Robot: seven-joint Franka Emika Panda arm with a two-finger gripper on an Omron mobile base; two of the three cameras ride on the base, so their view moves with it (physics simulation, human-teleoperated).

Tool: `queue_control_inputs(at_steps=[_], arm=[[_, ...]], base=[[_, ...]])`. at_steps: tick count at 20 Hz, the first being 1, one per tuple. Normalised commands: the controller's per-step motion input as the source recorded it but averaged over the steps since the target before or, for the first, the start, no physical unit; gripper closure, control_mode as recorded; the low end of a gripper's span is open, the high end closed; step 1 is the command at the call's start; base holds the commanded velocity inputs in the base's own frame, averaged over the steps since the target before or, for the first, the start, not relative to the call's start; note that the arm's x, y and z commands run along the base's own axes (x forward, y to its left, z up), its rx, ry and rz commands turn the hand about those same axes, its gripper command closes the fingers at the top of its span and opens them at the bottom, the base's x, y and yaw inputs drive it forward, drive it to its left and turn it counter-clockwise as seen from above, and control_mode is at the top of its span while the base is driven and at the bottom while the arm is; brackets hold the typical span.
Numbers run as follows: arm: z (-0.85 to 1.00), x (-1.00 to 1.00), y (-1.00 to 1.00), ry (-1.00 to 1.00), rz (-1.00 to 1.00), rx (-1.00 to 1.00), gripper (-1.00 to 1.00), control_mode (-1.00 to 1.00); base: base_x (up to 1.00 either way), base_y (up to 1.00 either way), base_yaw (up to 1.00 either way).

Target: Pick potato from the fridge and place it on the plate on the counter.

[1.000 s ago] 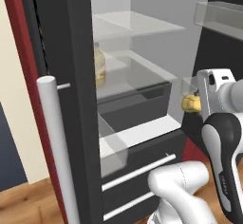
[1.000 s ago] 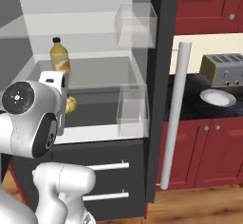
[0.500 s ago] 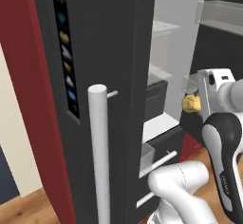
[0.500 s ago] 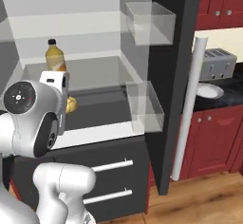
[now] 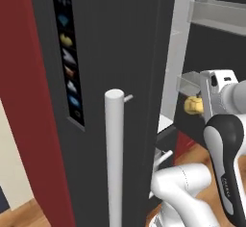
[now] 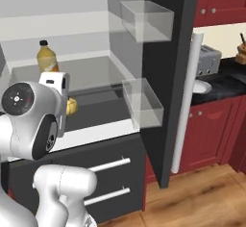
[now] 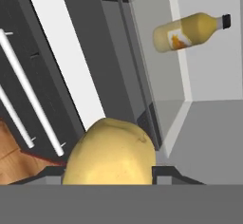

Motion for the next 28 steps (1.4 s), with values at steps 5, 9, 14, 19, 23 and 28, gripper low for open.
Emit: queue_control_inputs(at_steps=[5, 9, 14, 19, 23, 28], arm=[[0.00, 0.00, 0.00, 0.00, 0.00, 0.00, 1.00, 1.00], [0.00, 0.00, 0.00, 0.00, 0.00, 0.00, 1.00, 1.00], [0.00, 0.00, 0.00, 0.00, 0.00, 0.00, 1.00, 1.00], [0.00, 0.00, 0.00, 0.00, 0.00, 0.00, 1.00, 1.00], [0.00, 0.00, 0.00, 0.00, 0.00, 0.00, 1.00, 1.00], [0.00, 0.00, 0.00, 0.00, 0.00, 0.00, 1.00, 1.00]], base=[[-0.08, 0.00, -0.22], [-0.15, 0.00, -0.24], [-0.20, 0.00, -0.27], [-0.20, 0.00, -0.28], [-0.18, 0.00, -0.28], [-0.16, 0.00, -0.31]])
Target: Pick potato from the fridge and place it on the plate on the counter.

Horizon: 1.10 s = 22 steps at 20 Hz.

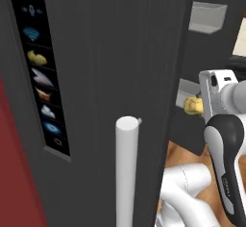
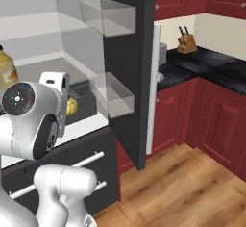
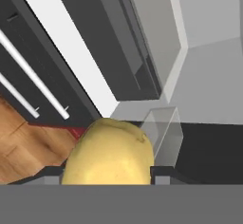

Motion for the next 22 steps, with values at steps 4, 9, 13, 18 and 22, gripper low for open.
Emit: queue_control_inputs(at_steps=[4, 9, 13, 18, 22], arm=[[0.00, 0.00, 0.00, 0.00, 0.00, 0.00, 1.00, 1.00], [0.00, 0.00, 0.00, 0.00, 0.00, 0.00, 1.00, 1.00], [0.00, 0.00, 0.00, 0.00, 0.00, 0.00, 1.00, 1.00], [0.00, 0.00, 0.00, 0.00, 0.00, 0.00, 1.00, 1.00], [0.00, 0.00, 0.00, 0.00, 0.00, 0.00, 1.00, 1.00]], base=[[-0.12, 0.00, -0.32], [-0.11, 0.00, -0.31], [-0.09, 0.00, -0.30], [-0.07, 0.00, -0.30], [-0.07, 0.00, -0.30]])
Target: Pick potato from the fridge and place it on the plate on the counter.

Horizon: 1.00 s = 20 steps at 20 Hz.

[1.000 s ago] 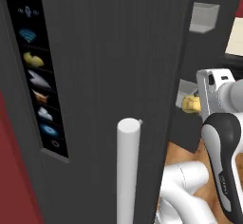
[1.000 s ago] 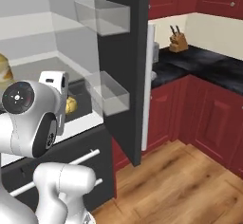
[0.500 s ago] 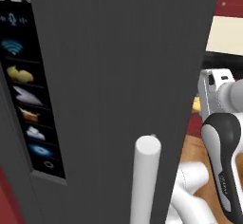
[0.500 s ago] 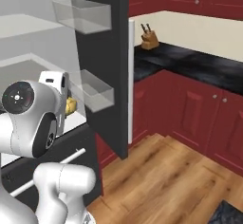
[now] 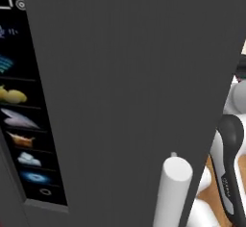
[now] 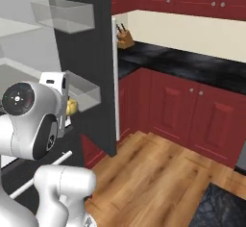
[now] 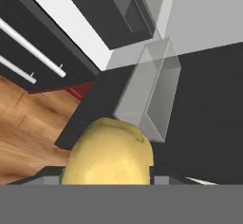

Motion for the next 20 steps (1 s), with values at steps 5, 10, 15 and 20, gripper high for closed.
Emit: queue_control_inputs(at_steps=[5, 10, 15, 20], arm=[[0.00, 0.00, 0.00, 0.00, 0.00, 0.00, 1.00, 1.00], [0.00, 0.00, 0.00, 0.00, 0.00, 0.00, 1.00, 1.00], [0.00, 0.00, 0.00, 0.00, 0.00, 0.00, 1.00, 1.00], [0.00, 0.00, 0.00, 0.00, 0.00, 0.00, 1.00, 1.00]], base=[[-0.09, -0.05, -0.30], [-0.11, -0.08, -0.29], [-0.11, -0.07, -0.29], [-0.09, -0.05, -0.28]])
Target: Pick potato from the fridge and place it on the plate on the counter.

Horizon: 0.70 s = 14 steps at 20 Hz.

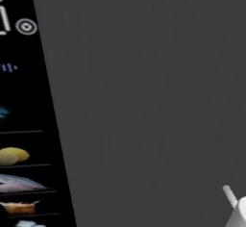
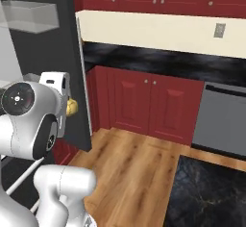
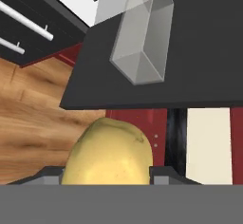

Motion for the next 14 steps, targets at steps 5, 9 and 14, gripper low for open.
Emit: queue_control_inputs(at_steps=[5, 9, 14], arm=[[0.00, 0.00, 0.00, 0.00, 0.00, 0.00, 1.00, 1.00], [0.00, 0.00, 0.00, 0.00, 0.00, 0.00, 1.00, 1.00], [0.00, 0.00, 0.00, 0.00, 0.00, 0.00, 1.00, 1.00]], base=[[-0.01, -0.04, -0.24], [0.00, -0.06, -0.19], [0.00, -0.11, -0.15]])
